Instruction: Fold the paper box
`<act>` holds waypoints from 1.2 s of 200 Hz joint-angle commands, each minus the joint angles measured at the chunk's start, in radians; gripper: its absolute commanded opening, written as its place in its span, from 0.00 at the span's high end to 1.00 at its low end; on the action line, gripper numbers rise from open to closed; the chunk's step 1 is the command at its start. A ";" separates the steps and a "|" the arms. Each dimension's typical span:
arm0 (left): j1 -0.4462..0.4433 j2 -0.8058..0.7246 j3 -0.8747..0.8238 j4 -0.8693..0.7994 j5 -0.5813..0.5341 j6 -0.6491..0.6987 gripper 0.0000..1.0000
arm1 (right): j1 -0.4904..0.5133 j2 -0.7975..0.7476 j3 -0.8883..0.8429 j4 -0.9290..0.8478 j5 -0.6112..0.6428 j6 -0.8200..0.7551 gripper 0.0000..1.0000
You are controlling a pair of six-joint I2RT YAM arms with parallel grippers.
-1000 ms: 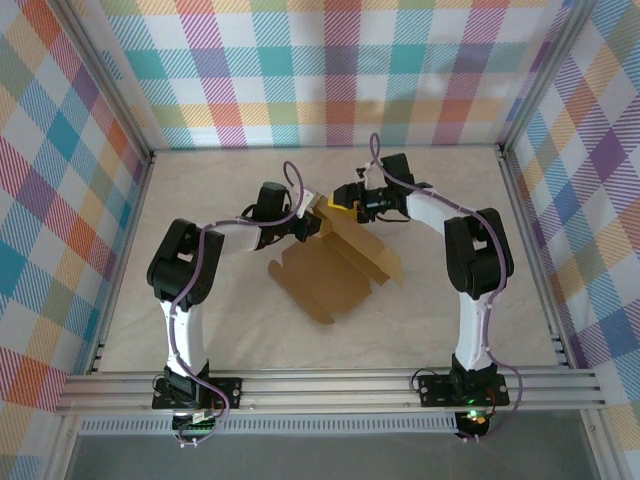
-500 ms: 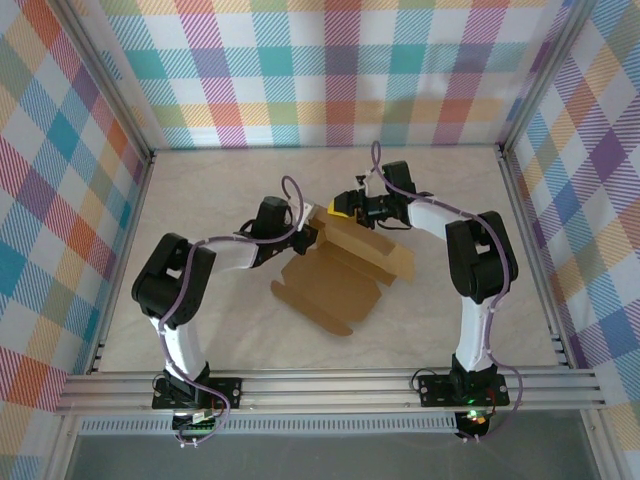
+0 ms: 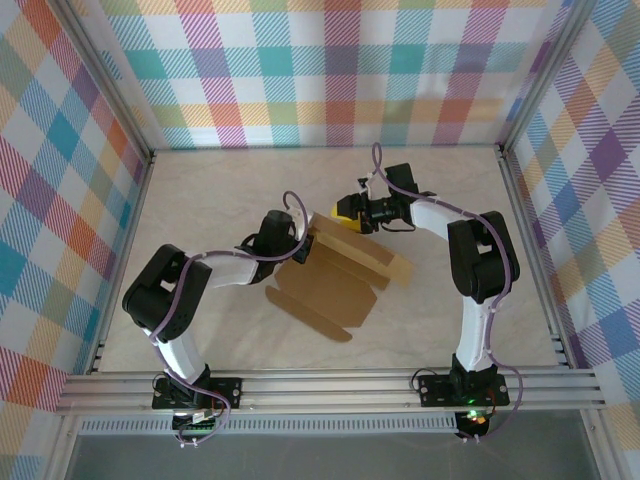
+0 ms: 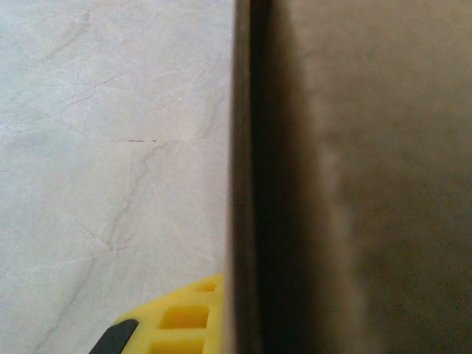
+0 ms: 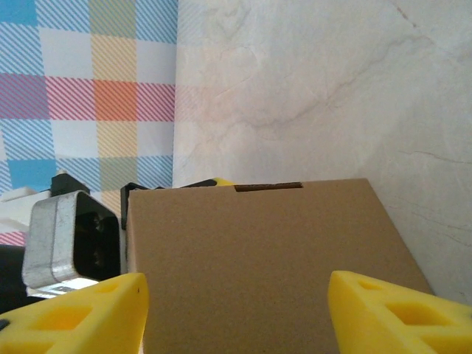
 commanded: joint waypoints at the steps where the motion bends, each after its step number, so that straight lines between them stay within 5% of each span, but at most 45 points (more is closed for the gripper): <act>1: -0.011 -0.007 -0.038 0.016 -0.049 -0.012 0.92 | 0.004 -0.039 0.002 0.017 -0.063 -0.024 0.33; 136: -0.012 0.038 -0.013 -0.004 0.007 -0.037 0.91 | 0.063 0.020 0.121 -0.130 -0.076 -0.137 0.30; 240: 0.001 0.066 -0.066 0.145 0.039 -0.103 0.82 | 0.057 0.087 0.153 -0.183 -0.054 -0.151 0.53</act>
